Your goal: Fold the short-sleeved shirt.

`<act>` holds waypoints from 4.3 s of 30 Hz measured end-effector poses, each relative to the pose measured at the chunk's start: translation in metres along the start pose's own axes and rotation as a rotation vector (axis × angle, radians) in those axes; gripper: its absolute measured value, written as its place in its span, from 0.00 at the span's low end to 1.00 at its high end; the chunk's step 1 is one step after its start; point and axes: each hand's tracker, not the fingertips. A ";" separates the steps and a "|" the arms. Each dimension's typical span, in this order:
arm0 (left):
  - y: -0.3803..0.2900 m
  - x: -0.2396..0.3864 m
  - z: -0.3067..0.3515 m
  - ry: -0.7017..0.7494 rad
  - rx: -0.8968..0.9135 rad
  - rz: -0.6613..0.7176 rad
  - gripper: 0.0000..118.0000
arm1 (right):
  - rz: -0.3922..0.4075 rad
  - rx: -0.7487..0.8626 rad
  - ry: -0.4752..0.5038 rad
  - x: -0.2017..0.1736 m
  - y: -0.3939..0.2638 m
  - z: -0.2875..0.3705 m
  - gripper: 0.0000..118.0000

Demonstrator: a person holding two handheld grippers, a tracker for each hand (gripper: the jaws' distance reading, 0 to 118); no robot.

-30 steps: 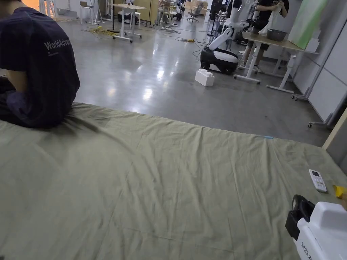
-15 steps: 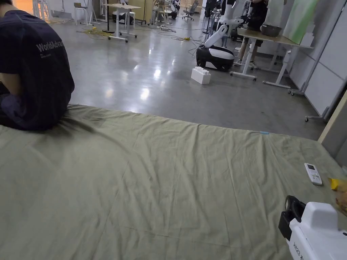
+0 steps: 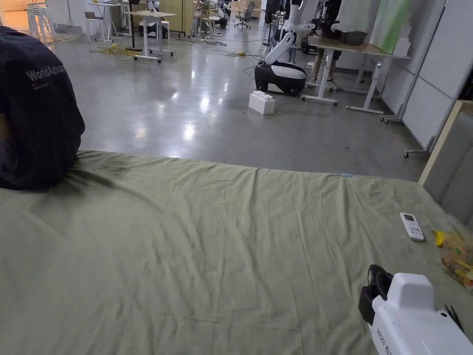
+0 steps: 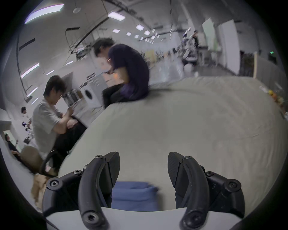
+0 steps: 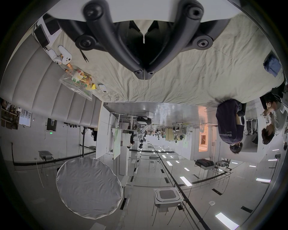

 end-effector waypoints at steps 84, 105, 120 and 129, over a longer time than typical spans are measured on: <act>0.014 0.219 0.086 -0.205 0.466 0.179 0.87 | -0.086 0.053 0.017 -0.031 -0.010 0.009 1.00; 0.018 0.216 0.088 -0.203 0.442 0.208 0.87 | -0.188 -0.105 -0.029 -0.037 0.000 0.001 1.00; 0.017 0.213 0.091 -0.213 0.441 0.191 0.87 | -0.229 -0.154 -0.016 -0.032 0.002 -0.002 1.00; 0.023 0.214 0.091 -0.191 0.456 0.178 0.87 | -0.184 -0.150 -0.011 -0.032 0.004 -0.001 1.00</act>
